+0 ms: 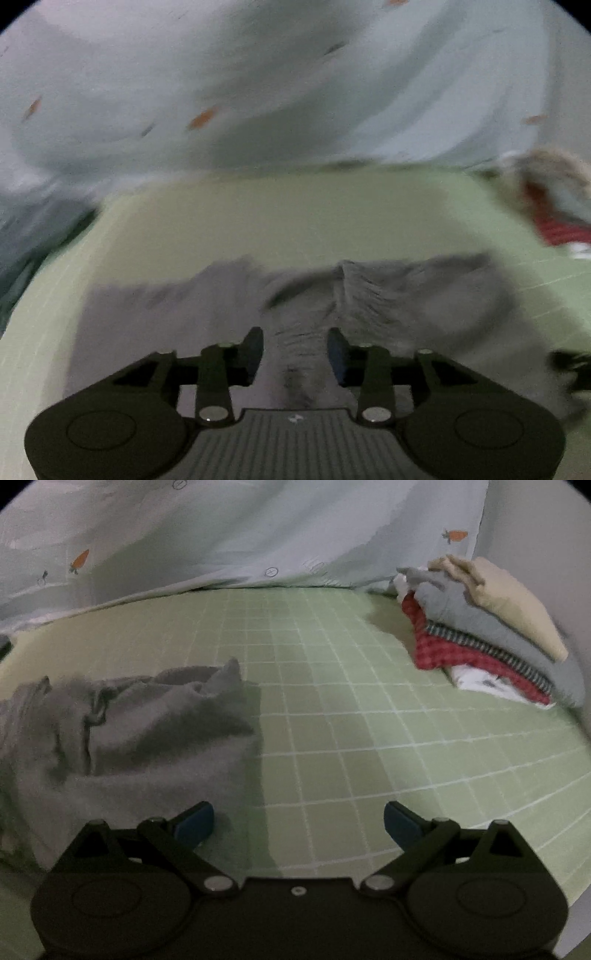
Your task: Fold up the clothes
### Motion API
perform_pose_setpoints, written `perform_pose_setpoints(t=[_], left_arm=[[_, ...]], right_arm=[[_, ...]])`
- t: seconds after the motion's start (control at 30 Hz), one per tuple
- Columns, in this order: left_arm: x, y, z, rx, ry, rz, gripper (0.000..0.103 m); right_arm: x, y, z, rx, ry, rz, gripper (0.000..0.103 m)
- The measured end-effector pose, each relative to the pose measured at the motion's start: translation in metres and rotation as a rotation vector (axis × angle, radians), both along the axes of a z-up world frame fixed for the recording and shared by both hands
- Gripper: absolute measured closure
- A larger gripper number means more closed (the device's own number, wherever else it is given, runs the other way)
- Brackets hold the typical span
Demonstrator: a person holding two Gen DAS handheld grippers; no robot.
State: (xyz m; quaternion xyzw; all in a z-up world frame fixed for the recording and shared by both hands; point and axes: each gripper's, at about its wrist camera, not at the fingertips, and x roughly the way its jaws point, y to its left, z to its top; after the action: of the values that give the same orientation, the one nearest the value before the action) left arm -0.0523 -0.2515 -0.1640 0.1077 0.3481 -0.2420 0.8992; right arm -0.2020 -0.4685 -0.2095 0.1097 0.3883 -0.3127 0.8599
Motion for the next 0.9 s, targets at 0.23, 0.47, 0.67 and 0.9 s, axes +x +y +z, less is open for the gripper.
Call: perform_pose_setpoints(t=[0.23,0.47,0.67,0.9], left_arm=[[0.019,0.042,-0.001,-0.043,0.06,0.134,0.03],[0.026,0.029,-0.023,0.111,0.135,0.066,0.023],[0.03,0.028,-0.036,0.172,0.166,0.064,0.015],[0.043,0.044,-0.034,0.119,0.247,0.093,0.009]], right_arm=[[0.011,-0.001,0.001,0.08,-0.037,-0.001,0.003],[0.023,-0.006,-0.009,0.211,-0.049,-0.01,0.011],[0.027,-0.014,-0.015,0.312,-0.09,-0.036,0.03],[0.021,-0.021,-0.015,0.457,-0.202,-0.067,0.092]])
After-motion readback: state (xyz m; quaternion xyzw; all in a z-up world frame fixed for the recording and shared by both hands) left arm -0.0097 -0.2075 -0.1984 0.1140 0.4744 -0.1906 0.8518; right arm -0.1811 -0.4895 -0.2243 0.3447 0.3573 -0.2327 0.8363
